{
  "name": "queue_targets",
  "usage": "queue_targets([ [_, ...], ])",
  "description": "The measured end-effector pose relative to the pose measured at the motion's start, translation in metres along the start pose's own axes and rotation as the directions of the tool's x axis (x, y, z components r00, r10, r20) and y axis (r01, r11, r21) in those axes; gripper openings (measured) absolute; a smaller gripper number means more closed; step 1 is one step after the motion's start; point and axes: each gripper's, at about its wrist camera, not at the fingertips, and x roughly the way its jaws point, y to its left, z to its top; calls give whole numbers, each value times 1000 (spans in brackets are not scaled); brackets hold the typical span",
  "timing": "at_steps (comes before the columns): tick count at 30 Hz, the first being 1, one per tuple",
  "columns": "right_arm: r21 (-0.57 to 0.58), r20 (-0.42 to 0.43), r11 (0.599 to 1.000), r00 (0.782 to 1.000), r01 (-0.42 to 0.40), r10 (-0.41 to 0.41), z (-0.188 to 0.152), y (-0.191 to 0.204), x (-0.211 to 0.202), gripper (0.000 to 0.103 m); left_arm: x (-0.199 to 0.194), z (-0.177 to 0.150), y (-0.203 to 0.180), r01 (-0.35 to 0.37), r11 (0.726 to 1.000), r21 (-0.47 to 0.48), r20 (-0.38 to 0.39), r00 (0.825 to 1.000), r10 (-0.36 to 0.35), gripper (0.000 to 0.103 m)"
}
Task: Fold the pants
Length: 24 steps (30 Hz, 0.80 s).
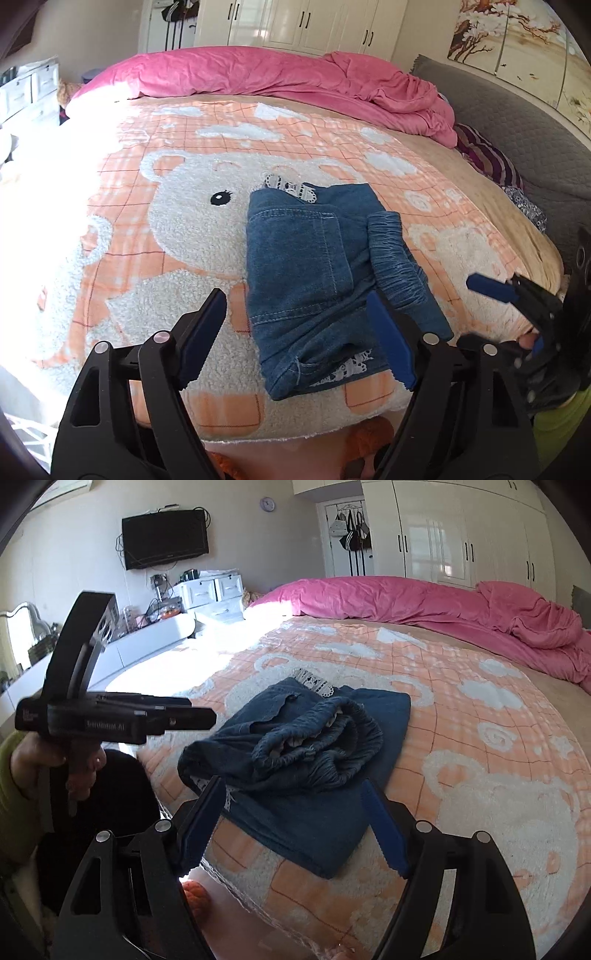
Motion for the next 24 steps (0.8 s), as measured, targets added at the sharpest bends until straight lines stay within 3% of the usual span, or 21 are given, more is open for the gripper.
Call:
queue_targets([
  [7,-96,11,995,1000,11,-10,10,20,7,74,15,11,22,-27,997,-72,-30,999,25,74],
  [11,-121,1,992,1000,-28,28,23,22,23,56,42,20,28,-58,995,-78,-78,996,52,74],
  [14,-114,-89,993,996,-8,-2,16,17,47,37,62,19,31,-86,994,-75,-116,990,77,74],
  [16,-135,-135,991,990,16,-34,5,16,57,31,71,14,34,-94,993,-71,-134,987,84,74],
  [18,-129,-163,992,986,13,-34,-3,15,62,30,74,9,40,-84,992,-89,-136,988,71,80],
  [22,-65,-166,998,986,-17,6,-7,10,56,32,72,7,44,-67,993,-96,-113,992,56,81],
  [24,3,-126,999,991,-40,40,-5,1,43,41,66,6,45,-53,993,-105,-90,995,44,81],
])
